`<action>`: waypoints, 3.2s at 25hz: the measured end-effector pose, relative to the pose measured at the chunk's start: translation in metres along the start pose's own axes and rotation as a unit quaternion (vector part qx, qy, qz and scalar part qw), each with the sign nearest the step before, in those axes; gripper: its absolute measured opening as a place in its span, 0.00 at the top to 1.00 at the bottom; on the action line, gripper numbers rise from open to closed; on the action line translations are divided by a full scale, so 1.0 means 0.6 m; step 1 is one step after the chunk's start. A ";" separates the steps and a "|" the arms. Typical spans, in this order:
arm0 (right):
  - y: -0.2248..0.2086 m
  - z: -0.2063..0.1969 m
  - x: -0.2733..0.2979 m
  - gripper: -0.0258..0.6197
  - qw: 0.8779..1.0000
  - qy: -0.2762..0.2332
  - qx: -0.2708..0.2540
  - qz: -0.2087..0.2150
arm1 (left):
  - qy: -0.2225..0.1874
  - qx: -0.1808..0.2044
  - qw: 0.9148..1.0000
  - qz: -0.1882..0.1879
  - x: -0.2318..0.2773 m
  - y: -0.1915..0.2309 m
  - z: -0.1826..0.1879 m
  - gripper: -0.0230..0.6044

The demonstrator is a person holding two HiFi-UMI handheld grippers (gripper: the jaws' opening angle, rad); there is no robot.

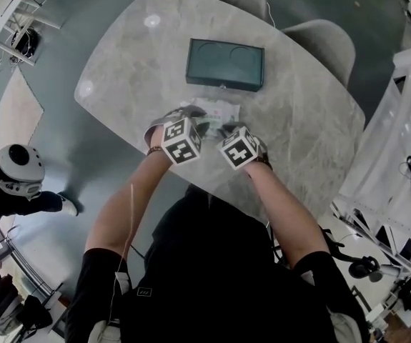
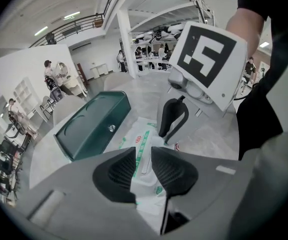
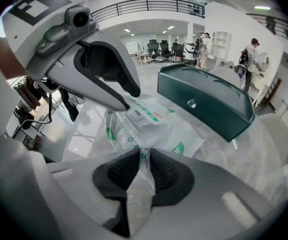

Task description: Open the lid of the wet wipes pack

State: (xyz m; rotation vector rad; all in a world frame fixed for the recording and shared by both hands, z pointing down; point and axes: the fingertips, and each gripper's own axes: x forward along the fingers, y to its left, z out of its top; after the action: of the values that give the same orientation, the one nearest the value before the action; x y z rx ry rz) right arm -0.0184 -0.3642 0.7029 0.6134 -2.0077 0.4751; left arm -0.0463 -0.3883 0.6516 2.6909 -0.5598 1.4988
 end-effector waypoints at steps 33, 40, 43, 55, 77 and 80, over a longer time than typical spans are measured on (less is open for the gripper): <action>-0.005 -0.002 0.005 0.87 0.999 -0.029 0.023 -0.012 | 0.014 -0.064 0.993 0.096 0.068 0.139 -0.021 0.78; -0.020 -0.006 -0.020 0.87 0.990 -0.085 0.113 0.022 | -0.018 -0.116 0.985 0.130 -0.022 0.092 0.002 0.78; -0.023 -0.009 -0.054 0.87 0.985 -0.112 0.126 0.027 | -0.021 -0.133 0.981 0.141 -0.060 0.068 0.002 0.78; 0.051 -0.021 -0.195 0.87 0.968 -0.203 0.129 0.076 | -0.092 -0.230 0.948 0.198 -0.194 -0.048 0.042 0.80; 0.145 0.083 -0.392 0.91 0.926 -0.365 0.070 0.067 | -0.218 -0.272 0.900 0.263 -0.435 -0.078 0.038 0.83; 0.168 0.109 -0.422 0.92 0.920 -0.381 0.068 0.056 | -0.233 -0.235 0.900 0.284 -0.491 -0.067 0.036 0.84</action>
State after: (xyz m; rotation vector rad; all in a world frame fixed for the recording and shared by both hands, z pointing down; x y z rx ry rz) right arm -0.0160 -0.2625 0.4416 0.8621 -2.7766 0.4908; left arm -0.1565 -0.2655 0.4032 2.5683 -1.6005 0.5864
